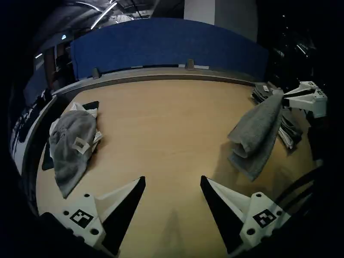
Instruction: Fold towel
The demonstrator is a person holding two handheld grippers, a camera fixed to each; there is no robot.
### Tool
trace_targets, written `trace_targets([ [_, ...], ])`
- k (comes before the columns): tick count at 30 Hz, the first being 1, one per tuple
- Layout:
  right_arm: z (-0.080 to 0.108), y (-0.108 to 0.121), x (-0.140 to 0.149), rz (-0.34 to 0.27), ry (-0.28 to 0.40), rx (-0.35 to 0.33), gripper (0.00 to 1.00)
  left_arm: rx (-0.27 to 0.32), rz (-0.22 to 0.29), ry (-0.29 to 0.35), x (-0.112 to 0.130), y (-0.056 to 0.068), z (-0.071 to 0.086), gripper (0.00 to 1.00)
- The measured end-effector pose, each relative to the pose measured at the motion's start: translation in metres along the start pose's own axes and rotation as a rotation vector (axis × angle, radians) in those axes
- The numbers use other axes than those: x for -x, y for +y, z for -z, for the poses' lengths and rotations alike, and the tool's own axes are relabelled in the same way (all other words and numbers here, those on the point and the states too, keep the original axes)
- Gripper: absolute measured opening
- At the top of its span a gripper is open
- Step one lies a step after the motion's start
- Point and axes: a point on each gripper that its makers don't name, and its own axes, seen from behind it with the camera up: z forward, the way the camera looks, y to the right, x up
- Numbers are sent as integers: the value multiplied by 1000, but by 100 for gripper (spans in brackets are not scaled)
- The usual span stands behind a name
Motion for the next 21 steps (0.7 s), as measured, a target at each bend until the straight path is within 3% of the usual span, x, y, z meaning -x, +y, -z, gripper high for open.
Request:
trace_targets([
  [12, 12, 7, -12, -26, 29, 16, 2, 5, -6, 5, -4, 3, 4, 95],
  [21, 33, 39, -17, -66, 46, 65, 2, 19, -7, 12, -9, 10, 4, 95],
])
